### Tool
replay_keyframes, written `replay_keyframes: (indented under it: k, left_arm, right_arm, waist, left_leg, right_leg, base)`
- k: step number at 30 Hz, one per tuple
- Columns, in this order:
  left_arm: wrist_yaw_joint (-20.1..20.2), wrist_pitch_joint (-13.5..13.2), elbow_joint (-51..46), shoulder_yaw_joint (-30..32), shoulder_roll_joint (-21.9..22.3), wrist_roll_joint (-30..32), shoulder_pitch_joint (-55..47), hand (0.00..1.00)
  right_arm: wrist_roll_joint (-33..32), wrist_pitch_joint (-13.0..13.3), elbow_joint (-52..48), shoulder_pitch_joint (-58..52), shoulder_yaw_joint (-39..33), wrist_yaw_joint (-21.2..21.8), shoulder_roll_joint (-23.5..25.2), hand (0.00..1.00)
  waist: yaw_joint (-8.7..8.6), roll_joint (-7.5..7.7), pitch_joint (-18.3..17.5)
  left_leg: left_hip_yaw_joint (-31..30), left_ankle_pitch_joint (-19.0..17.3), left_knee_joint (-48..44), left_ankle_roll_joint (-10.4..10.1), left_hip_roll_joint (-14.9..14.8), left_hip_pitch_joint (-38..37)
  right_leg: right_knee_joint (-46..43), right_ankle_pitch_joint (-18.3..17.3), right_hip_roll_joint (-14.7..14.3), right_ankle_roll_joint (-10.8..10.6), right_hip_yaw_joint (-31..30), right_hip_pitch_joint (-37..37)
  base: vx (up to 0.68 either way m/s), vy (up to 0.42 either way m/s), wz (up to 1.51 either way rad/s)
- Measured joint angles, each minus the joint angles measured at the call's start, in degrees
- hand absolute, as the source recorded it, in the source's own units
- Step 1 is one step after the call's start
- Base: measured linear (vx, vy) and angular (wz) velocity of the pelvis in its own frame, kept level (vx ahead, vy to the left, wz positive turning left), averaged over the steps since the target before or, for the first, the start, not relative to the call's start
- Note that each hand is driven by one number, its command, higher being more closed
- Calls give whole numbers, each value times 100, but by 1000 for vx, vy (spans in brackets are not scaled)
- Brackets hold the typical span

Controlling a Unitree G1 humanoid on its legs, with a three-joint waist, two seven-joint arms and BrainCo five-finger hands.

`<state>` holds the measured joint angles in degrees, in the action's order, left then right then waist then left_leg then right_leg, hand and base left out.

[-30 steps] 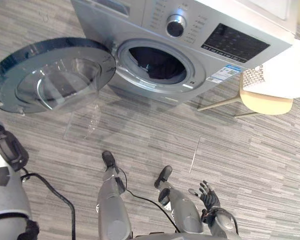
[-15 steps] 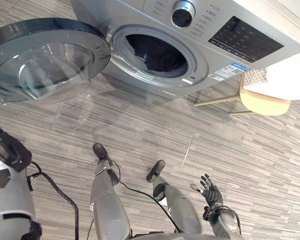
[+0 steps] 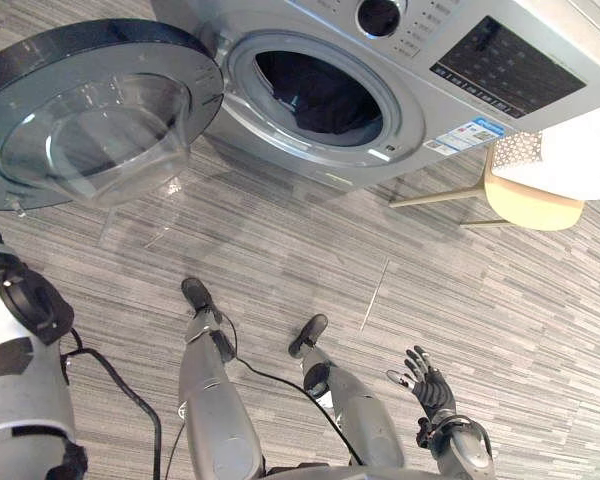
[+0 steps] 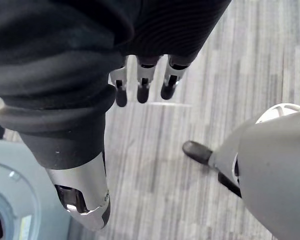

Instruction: Pick up the laundry basket with both hands and put the clothes into the washing machine.

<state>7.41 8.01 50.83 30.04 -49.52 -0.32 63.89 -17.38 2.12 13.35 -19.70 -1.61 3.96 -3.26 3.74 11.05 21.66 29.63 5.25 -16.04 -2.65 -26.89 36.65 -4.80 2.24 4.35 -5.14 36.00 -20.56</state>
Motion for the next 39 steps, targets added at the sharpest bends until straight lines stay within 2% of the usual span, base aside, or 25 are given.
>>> replay_keyframes:
  k: [5,7,8,9,10,11,13,14,16,17,19,20,23,25,27,29,31,33,36,38,39]
  left_arm:
    - [278,-59,-87,568,420,3,-959,0]
    - [327,-51,-69,798,903,0,-1735,0]
    - [359,-11,79,844,1305,14,-2565,0]
    - [359,4,140,844,1409,14,-2732,0]
    - [370,86,461,784,1851,13,-3380,0]
    - [391,232,848,327,2572,7,-4080,0]
    - [380,194,957,-156,3131,-3,-4521,0]
    - [370,152,1075,-927,3536,-5,-4759,0]
    - [358,84,1241,-2172,3971,-2,-4966,0]
    - [350,46,1268,-2483,4080,-2,-4994,0]
    - [184,-96,1279,-3593,4503,-4,-4981,0]
    - [34,-250,1271,-4030,4654,-55,-4927,0]
    - [-206,-430,1267,-4824,4878,-196,-4680,0]
    - [-311,-491,1267,-5256,4894,-196,-4469,0]
    - [-396,-502,1264,-5584,4950,-172,-4239,0]
    - [-398,-618,1077,-5956,4996,-9,-4139,0]
    - [-369,-679,911,-6168,5028,35,-4211,0]
    - [-347,-749,674,-6188,5008,8,-4461,0]
    - [-313,-865,58,-6064,4629,-33,-5183,0]
    - [-270,-918,-307,-5730,4404,-150,-5681,0]
    - [-260,-980,-577,-5382,4254,-264,-5995,0]
  right_arm:
    - [154,-59,-175,1,-6,33,-1,0]
    - [245,-124,-270,39,-7,128,2,0]
    - [303,-139,-431,59,-30,148,-2,0]
    - [318,-137,-457,61,-36,152,-2,0]
    - [354,-142,-468,81,-37,193,-3,0]
    - [458,-165,-373,98,-37,257,-10,0]
    - [537,-200,-83,206,-35,259,-14,0]
    - [687,-247,320,357,-29,254,-11,0]
    - [822,-258,948,499,-48,250,-10,0]
    - [858,-259,1128,522,-70,247,-8,0]
    - [912,-260,1796,535,-201,196,-1,0]
    - [981,-259,2056,541,-318,157,-2,0]
    - [1129,-247,2651,589,-555,42,-26,0]
    - [1168,-233,3118,700,-686,-26,-53,0]
    - [1290,-225,3348,793,-807,-33,-89,0]
    - [1404,-211,3381,821,-807,-42,-133,0]
    - [1477,-190,3420,824,-812,-74,-132,0]
    - [1498,-141,3474,827,-827,-147,-133,0]
    - [1522,-111,3588,878,-830,-187,-129,0]
    - [1517,-74,3729,925,-813,-257,-124,0]
    - [1514,-29,3841,943,-792,-264,-177,0]
  waist:
    - [18,-34,-17]
    - [30,-57,-27]
    - [25,-151,-80]
    - [24,-174,-106]
    - [12,-198,-198]
    - [-23,-204,-321]
    - [-176,-217,-470]
    - [-378,-222,-611]
    - [-656,-255,-801]
    - [-696,-276,-842]
    - [-900,-418,-1043]
    - [-972,-533,-1099]
    - [-1153,-783,-1259]
    - [-1256,-886,-1318]
    - [-1268,-916,-1336]
    - [-1379,-934,-1348]
    - [-1412,-944,-1354]
    - [-1388,-976,-1373]
    - [-1337,-1044,-1380]
    - [-1179,-1073,-1375]
    - [-1072,-1092,-1358]
  left_leg:
    - [61,1,-28,5,68,-223]
    - [245,-74,-140,61,86,-560]
    - [433,-348,-354,49,-9,-863]
    - [485,-409,-414,44,-27,-932]
    - [719,-621,-609,36,-44,-1223]
    - [999,-897,-807,-10,-36,-1619]
    - [1111,-1055,-868,-53,32,-1863]
    - [1190,-1134,-818,-119,187,-2092]
    - [1384,-1129,-733,-97,344,-2462]
    - [1413,-1128,-694,-95,391,-2563]
    - [1607,-1030,-419,-97,616,-2906]
    - [1637,-936,-201,-132,731,-3062]
    - [1656,-675,323,-222,933,-3278]
    - [1683,-491,687,-293,1017,-3418]
    - [1742,-325,1030,-372,1098,-3568]
    - [1718,-141,1387,-374,1204,-3663]
    - [1654,-119,1445,-366,1227,-3675]
    - [1552,-78,1523,-345,1274,-3683]
    - [1251,-73,1498,-341,1283,-3637]
    - [985,-123,1168,-298,1187,-3451]
    - [737,-300,526,-213,998,-3129]
  right_leg:
    - [-5,0,80,0,-10,161]
    - [-63,-4,183,-5,-98,409]
    - [-221,-42,239,-53,-243,545]
    - [-265,-59,262,-76,-291,566]
    - [-439,-169,398,-118,-495,651]
    - [-600,-341,556,-142,-762,787]
    - [-663,-426,651,-169,-914,886]
    - [-720,-460,779,-217,-1027,938]
    - [-743,-478,861,-249,-1259,1077]
    - [-737,-474,885,-256,-1311,1112]
    - [-689,-413,952,-281,-1546,1162]
    - [-632,-368,964,-283,-1617,1227]
    - [-489,-287,923,-243,-1735,1260]
    - [-369,-219,838,-194,-1793,1267]
    - [-226,-133,747,-156,-1886,1270]
    - [-62,-70,695,-152,-1861,1343]
    - [46,-40,689,-173,-1771,1438]
    - [136,-26,694,-193,-1668,1546]
    - [289,-23,699,-205,-1384,1798]
    - [358,-30,709,-213,-1191,1944]
    - [421,-51,704,-224,-975,2083]
  base:
    - [27,118,2]
    - [26,163,-15]
    - [6,121,-37]
    - [-5,174,-60]
    - [-8,189,-71]
    - [-27,217,-76]
    - [-63,152,-41]
    - [-78,150,-23]
    - [-43,95,-33]
    - [-13,60,-40]
    - [4,55,-42]
    - [19,26,-34]
    - [9,-24,-25]
    - [-13,-47,-29]
    - [-33,-46,-32]
    - [-40,-21,-1]
    - [-4,2,21]
    - [22,6,31]
    - [47,-5,42]
    - [46,-19,56]
    - [22,-17,79]
